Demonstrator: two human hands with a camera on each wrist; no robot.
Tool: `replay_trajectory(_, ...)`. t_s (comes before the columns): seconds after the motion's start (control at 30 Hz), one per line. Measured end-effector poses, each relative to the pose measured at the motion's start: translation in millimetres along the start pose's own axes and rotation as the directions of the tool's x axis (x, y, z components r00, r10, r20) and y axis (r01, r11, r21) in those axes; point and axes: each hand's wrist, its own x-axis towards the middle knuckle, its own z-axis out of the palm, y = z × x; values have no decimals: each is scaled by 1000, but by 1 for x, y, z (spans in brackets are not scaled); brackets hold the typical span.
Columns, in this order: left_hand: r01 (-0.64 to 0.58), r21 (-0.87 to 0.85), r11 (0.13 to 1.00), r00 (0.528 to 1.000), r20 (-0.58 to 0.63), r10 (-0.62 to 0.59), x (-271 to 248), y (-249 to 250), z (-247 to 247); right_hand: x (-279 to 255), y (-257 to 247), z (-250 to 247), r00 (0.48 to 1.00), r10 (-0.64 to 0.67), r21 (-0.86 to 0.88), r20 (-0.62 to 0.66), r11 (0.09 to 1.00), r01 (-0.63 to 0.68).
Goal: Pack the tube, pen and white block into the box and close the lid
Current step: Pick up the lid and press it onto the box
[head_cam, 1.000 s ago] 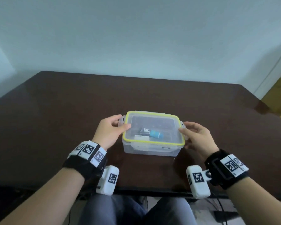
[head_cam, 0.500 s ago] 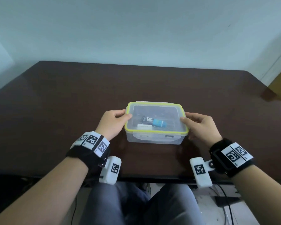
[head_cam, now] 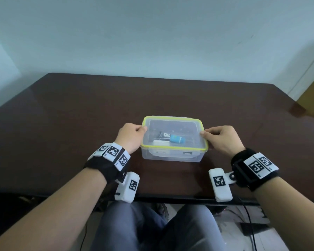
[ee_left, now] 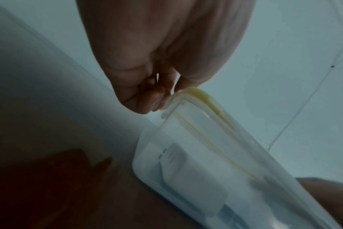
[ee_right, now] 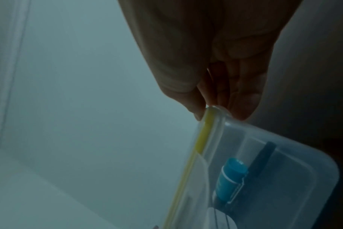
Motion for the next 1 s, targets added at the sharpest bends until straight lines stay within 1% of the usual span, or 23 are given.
replay_trajectory(0.07,7,-28,1000,1000,3,-7,1,-2,0,0,2,0,1000,14,64,-1,998,-14)
replay_trajectory(0.23,26,-68,997,999,23,-24,7,0,-2,-2,2,5,999,-14,131,-39,991,19)
replay_trajectory(0.33,15,-89,996,1000,18,-14,9,4,-3,1,2,10,998,1,167,-64,986,10)
replay_trajectory(0.5,-7,-135,991,1000,6,8,25,8,-1,19,-1,14,997,35,131,-74,991,-25)
replay_trajectory(0.6,-3,-153,988,1000,-13,1,35,14,-2,35,-3,16,995,62,112,-72,992,-54)
replay_trajectory(0.73,15,-199,980,1000,-10,-18,51,16,-1,55,-3,19,994,93,109,-64,990,-86)
replay_trajectory(0.87,20,-147,989,999,-25,-24,73,20,-1,74,-10,23,988,128,91,-82,989,-121)
replay_trajectory(1.0,41,-154,987,997,-54,-50,93,20,1,91,-15,27,985,155,86,-79,985,-148)
